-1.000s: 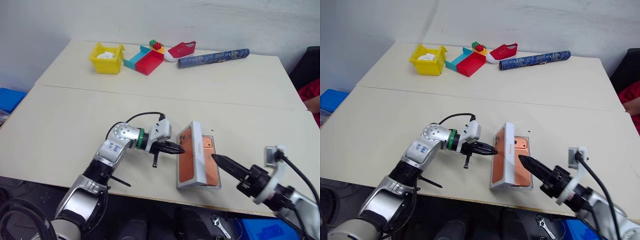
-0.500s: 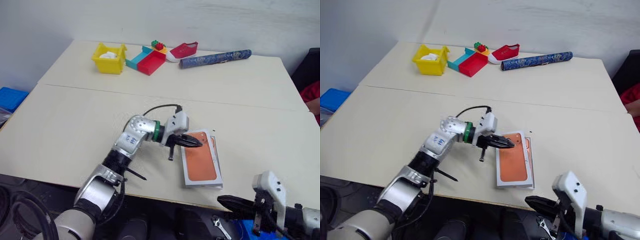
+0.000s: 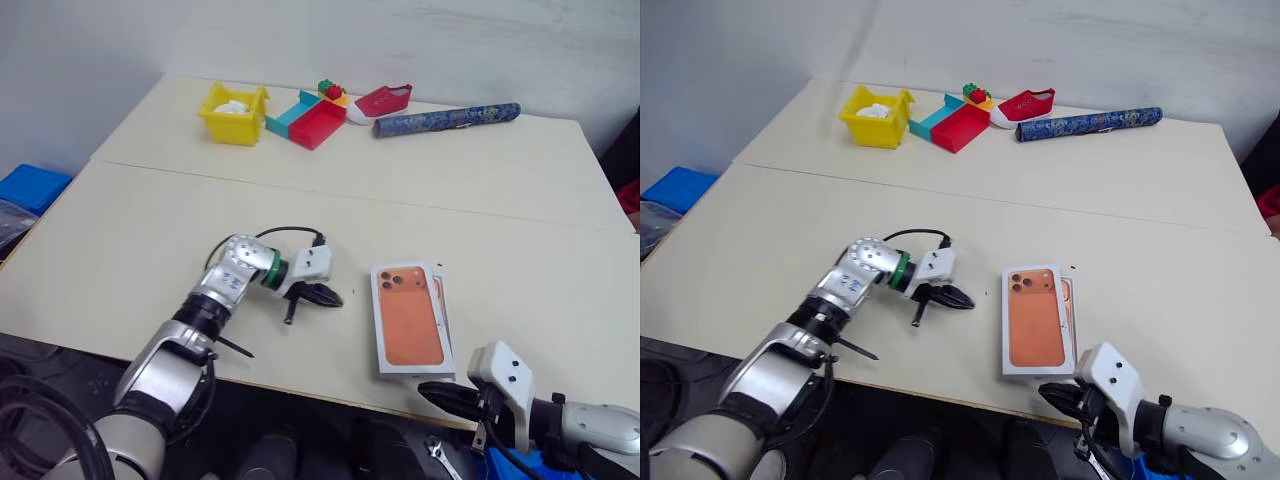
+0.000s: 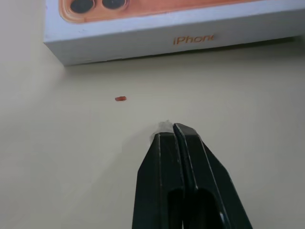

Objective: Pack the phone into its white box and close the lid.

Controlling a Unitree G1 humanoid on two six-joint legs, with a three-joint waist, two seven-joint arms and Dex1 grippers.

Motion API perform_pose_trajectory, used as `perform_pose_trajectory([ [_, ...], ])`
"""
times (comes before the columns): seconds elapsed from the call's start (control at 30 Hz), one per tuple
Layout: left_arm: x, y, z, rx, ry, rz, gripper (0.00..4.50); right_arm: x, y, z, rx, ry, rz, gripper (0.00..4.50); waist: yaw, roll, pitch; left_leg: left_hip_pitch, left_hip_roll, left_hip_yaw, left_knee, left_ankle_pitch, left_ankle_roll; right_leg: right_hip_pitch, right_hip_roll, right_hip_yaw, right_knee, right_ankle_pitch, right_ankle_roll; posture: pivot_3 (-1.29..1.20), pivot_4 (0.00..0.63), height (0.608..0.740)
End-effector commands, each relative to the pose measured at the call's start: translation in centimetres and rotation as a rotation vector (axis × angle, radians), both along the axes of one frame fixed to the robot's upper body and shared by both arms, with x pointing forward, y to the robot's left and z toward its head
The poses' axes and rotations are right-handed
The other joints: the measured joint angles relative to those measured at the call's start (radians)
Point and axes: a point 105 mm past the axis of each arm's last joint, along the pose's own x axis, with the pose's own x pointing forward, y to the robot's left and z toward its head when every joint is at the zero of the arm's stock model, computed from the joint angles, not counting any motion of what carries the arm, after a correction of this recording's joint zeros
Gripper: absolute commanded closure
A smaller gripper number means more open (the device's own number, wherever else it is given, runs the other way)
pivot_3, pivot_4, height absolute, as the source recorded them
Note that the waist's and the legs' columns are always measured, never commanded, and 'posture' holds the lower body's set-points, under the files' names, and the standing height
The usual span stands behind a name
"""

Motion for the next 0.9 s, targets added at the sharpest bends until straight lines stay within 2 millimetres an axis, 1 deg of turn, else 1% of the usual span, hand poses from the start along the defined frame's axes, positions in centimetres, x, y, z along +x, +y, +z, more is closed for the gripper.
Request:
perform_pose_trajectory([
  [0.03, 0.9, -1.3, 0.6, -0.010, -0.055, 0.003, 4.50, -0.1, 0.3, 0.0, 0.004, -0.004, 0.005, 4.47, -0.002, 0.000, 0.000, 0.000, 0.000, 0.001, 0.000, 0.000, 0.001, 0.000, 0.000, 0.000, 0.000, 0.000, 0.000, 0.00, 0.150, 0.740],
  [0.13, 1.0, -2.8, 0.7, -0.028, -0.067, -0.015, 4.50, -0.3, 0.4, 0.1, 0.009, 0.002, 0.005, 4.47, -0.005, 0.000, 0.000, 0.000, 0.000, 0.002, 0.001, -0.001, 0.001, 0.000, 0.000, 0.000, 0.001, 0.000, 0.001, 0.00, 0.150, 0.740],
  [0.27, 0.9, -4.1, 1.2, -0.056, -0.072, -0.038, 4.50, -0.8, 0.6, 0.2, 0.024, 0.015, 0.012, 4.47, -0.007, 0.000, 0.000, 0.001, 0.000, 0.002, 0.001, -0.001, 0.001, 0.000, 0.000, 0.001, 0.001, 0.000, 0.001, 0.00, 0.150, 0.740],
  [0.33, 0.7, -4.9, 1.6, -0.077, -0.078, -0.056, 4.50, -1.0, 0.7, 0.3, 0.031, 0.018, 0.011, 4.47, -0.008, 0.000, 0.000, 0.001, 0.001, 0.003, 0.001, -0.001, 0.001, 0.000, 0.001, 0.001, 0.002, 0.000, 0.001, 0.00, 0.150, 0.740],
  [0.4, 0.6, -5.2, 1.8, -0.088, -0.081, -0.066, 4.50, -1.0, 0.7, 0.3, 0.033, 0.019, 0.009, 4.47, -0.008, 0.000, 0.000, 0.001, 0.000, 0.003, 0.001, -0.001, 0.001, 0.000, 0.000, 0.001, 0.002, 0.001, 0.001, 0.00, 0.150, 0.740],
  [0.5, -0.2, -6.2, 2.4, -0.126, -0.072, -0.112, 4.50, -1.0, 0.6, 0.2, 0.032, 0.016, -0.010, 4.47, -0.007, 0.000, 0.000, 0.001, 0.000, 0.003, 0.002, -0.001, 0.001, 0.000, 0.000, 0.001, 0.002, 0.001, 0.001, 0.00, 0.150, 0.740],
  [0.63, -0.6, -5.8, 2.4, -0.122, -0.072, -0.140, 4.50, -0.7, 0.2, 0.4, 0.037, 0.007, -0.036, 4.47, -0.007, 0.000, 0.000, 0.001, 0.000, 0.003, 0.002, -0.001, 0.001, 0.000, 0.000, 0.001, 0.002, 0.001, 0.001, 0.00, 0.150, 0.740],
  [0.77, -0.5, -4.3, 2.7, -0.111, -0.079, -0.138, 4.50, -0.5, 0.0, 1.7, 0.109, -0.011, -0.057, 4.47, -0.010, 0.000, 0.000, 0.001, 0.001, 0.003, 0.002, -0.001, 0.002, 0.000, 0.001, 0.002, 0.002, 0.001, 0.001, 0.00, 0.150, 0.740],
  [0.83, -0.8, -3.8, 3.5, -0.141, -0.031, -0.147, 4.50, 0.0, -0.2, 2.6, 0.149, -0.035, -0.082, 4.47, -0.014, 0.000, 0.000, 0.001, 0.001, 0.003, 0.002, -0.001, 0.002, 0.000, 0.001, 0.003, 0.003, 0.001, 0.001, 0.00, 0.150, 0.740],
  [0.9, -1.5, -3.9, 4.5, -0.189, 0.047, -0.169, 4.50, 0.7, -0.7, 3.1, 0.175, -0.056, -0.127, 4.47, -0.015, 0.000, 0.000, 0.001, 0.001, 0.003, 0.002, -0.001, 0.001, 0.000, 0.001, 0.004, 0.004, 0.001, 0.001, 0.00, 0.150, 0.740],
])
